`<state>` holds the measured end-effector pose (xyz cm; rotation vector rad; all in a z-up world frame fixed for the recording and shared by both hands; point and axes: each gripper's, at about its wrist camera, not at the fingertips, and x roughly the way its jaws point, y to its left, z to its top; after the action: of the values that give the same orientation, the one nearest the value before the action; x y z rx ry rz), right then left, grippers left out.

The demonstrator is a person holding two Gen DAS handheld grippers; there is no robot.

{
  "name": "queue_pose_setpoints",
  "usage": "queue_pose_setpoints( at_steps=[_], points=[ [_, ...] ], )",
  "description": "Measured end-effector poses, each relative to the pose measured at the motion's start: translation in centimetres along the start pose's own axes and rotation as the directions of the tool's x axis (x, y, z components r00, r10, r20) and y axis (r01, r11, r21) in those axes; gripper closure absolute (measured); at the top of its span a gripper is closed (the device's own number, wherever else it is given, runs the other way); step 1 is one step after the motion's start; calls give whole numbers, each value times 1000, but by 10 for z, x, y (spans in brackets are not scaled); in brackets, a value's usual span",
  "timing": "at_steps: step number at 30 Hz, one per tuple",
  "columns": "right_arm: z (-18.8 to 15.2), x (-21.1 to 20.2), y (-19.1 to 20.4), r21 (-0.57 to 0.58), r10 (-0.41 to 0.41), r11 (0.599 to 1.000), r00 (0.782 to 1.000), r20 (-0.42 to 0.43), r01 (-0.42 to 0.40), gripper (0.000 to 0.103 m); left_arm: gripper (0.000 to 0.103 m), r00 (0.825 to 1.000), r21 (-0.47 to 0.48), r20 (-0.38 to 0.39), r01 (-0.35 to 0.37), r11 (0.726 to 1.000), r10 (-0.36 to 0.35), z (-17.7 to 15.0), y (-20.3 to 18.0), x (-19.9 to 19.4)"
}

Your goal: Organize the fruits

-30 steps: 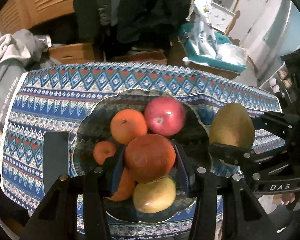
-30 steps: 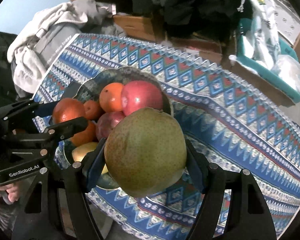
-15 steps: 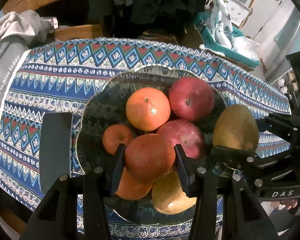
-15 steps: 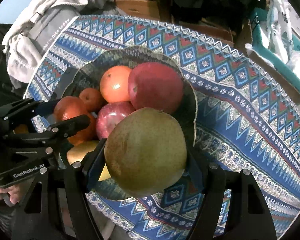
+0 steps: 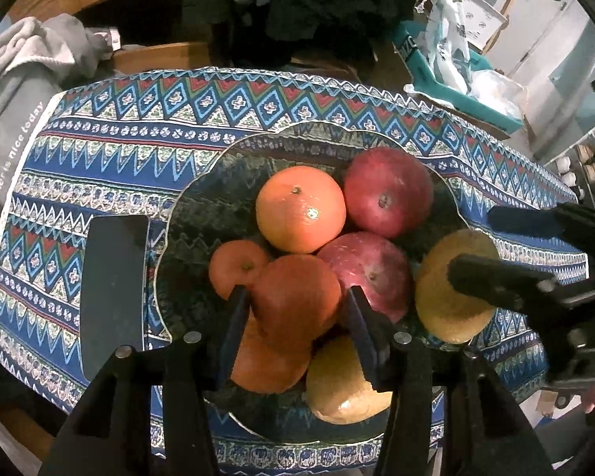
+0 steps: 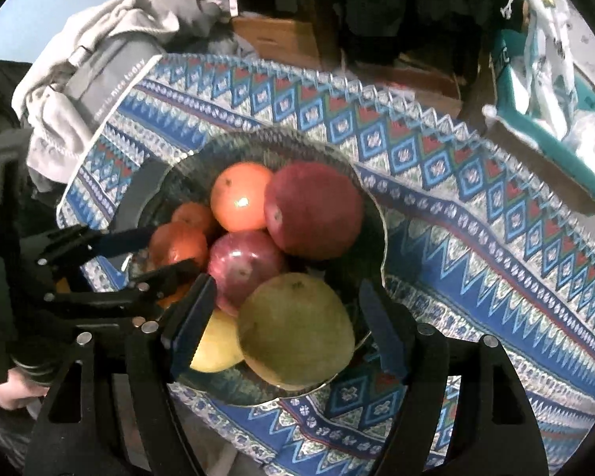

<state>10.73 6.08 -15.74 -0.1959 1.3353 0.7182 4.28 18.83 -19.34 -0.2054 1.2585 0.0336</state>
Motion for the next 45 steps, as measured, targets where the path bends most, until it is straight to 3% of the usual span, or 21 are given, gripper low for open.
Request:
queue_pose_setpoints(
  at_steps=[10, 18, 23, 35, 45],
  points=[
    [2, -48, 5, -2, -61, 998, 994, 96, 62, 21, 34, 999, 10, 45, 9, 1000, -9, -1, -10, -33],
    [-2, -95, 12, -23, -103, 994, 976, 192, 109, 21, 28, 992, 11, 112, 52, 999, -53, 0, -21, -71],
    [-6, -124, 17, -42, -117, 990, 960, 256, 132, 21, 26, 986, 20, 162, 37, 999, -40, 0, -27, -91],
    [-17, -168, 17, -43, -110, 990, 933, 344, 133, 21, 16, 957, 37, 289, 1, 999, -12, -1, -43, -139],
    [-36, -196, 6, -29, -139, 986, 896, 422, 167, 20, 10, 933, 49, 359, -16, 999, -2, -4, -59, -171]
  ],
)
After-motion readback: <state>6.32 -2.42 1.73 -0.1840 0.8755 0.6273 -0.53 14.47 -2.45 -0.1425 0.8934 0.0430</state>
